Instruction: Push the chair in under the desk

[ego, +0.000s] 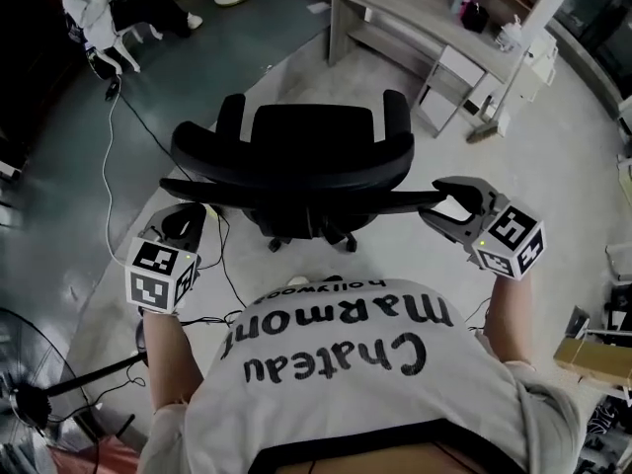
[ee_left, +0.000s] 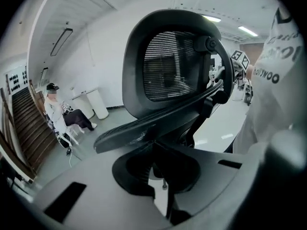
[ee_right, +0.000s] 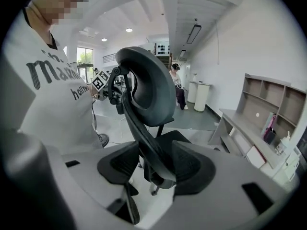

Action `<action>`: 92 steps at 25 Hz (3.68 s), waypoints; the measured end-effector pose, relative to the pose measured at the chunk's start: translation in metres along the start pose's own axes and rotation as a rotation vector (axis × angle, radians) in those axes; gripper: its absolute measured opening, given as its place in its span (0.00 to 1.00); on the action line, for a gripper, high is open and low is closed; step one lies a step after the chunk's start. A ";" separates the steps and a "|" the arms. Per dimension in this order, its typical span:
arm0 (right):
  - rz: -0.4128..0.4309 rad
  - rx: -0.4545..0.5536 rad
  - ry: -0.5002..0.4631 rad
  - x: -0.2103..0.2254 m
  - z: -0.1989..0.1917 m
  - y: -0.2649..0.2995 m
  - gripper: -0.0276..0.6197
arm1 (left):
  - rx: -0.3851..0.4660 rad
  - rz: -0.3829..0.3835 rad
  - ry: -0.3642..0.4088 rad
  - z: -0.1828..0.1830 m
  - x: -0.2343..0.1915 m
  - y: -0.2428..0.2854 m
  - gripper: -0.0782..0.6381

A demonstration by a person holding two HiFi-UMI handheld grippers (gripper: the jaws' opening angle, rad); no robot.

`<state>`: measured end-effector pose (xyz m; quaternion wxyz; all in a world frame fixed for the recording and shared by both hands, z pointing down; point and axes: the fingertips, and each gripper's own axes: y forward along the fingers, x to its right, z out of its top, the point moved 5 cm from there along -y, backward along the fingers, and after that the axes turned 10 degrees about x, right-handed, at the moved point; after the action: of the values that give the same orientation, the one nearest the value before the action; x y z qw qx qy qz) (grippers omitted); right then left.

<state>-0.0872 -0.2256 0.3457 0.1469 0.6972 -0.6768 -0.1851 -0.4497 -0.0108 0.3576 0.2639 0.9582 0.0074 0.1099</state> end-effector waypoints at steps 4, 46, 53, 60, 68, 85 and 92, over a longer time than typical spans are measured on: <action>-0.041 -0.011 0.024 -0.013 0.018 0.026 0.37 | 0.034 -0.030 0.018 0.005 -0.049 0.013 0.13; 0.027 -0.011 0.029 0.103 0.116 0.225 0.22 | 0.006 -0.017 0.001 0.113 -0.330 0.259 0.13; -0.021 0.007 0.045 0.147 0.124 0.243 0.22 | -0.006 -0.041 0.045 0.139 -0.354 0.309 0.13; -0.106 -0.035 0.082 0.195 0.130 0.253 0.23 | 0.029 -0.129 0.064 0.172 -0.373 0.362 0.13; -0.216 -0.052 0.177 0.240 0.131 0.265 0.25 | 0.005 -0.235 0.169 0.207 -0.387 0.425 0.13; -0.404 -0.057 0.196 0.321 0.139 0.280 0.26 | 0.090 -0.260 0.127 0.270 -0.407 0.532 0.13; -0.566 -0.029 0.210 0.345 0.133 0.271 0.28 | 0.107 -0.274 0.131 0.288 -0.400 0.557 0.13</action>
<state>-0.3839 -0.5752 0.3303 0.1687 0.8712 -0.4340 -0.1552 -0.8028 -0.6644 0.3164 0.2238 0.9518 0.1611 0.1344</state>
